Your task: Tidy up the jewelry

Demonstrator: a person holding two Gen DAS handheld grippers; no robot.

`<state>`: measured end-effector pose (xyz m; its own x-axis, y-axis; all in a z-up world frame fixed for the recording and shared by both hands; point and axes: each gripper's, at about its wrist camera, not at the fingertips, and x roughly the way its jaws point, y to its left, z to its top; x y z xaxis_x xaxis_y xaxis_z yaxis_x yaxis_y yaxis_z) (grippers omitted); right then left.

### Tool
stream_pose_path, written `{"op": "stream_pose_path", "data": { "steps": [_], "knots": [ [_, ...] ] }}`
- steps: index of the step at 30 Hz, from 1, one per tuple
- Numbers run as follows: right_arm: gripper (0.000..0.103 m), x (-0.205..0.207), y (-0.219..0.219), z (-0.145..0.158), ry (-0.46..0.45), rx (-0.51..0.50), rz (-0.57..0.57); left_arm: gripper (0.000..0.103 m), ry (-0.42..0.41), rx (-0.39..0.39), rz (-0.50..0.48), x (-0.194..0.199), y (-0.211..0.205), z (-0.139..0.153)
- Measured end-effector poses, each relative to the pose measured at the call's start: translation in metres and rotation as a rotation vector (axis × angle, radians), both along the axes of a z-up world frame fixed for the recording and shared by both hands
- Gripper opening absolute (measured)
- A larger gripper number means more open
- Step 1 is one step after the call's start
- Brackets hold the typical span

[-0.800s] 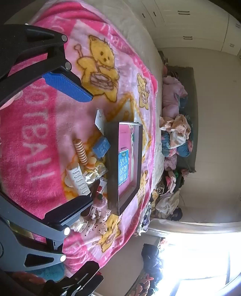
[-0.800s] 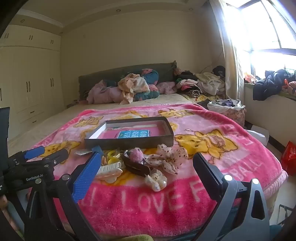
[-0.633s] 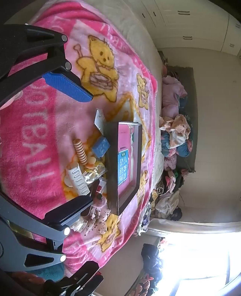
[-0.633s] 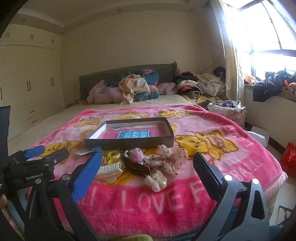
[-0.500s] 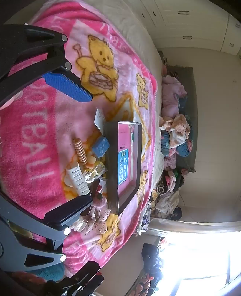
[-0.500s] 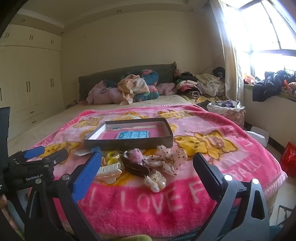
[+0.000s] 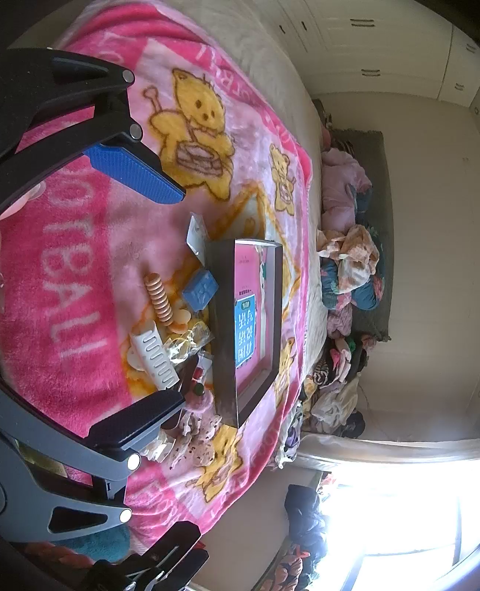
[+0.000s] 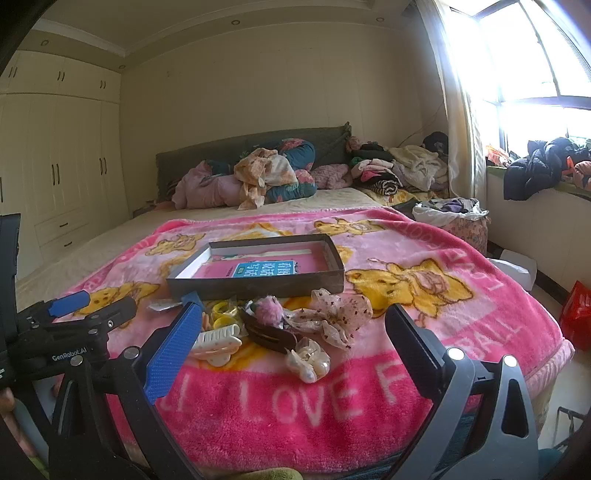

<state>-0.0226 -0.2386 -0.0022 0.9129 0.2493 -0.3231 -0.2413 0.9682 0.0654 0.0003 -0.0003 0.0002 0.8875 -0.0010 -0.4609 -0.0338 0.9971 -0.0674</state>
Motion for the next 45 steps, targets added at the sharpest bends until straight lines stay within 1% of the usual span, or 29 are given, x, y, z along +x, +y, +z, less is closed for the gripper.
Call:
{"op": "stream_pose_path", "data": {
  "steps": [45],
  "knots": [
    [0.097,0.0006,0.0005,0.0008,-0.001,0.004,-0.001,0.093,-0.001,0.006,0.0,0.0022,-0.005,0.0029]
  ]
}}
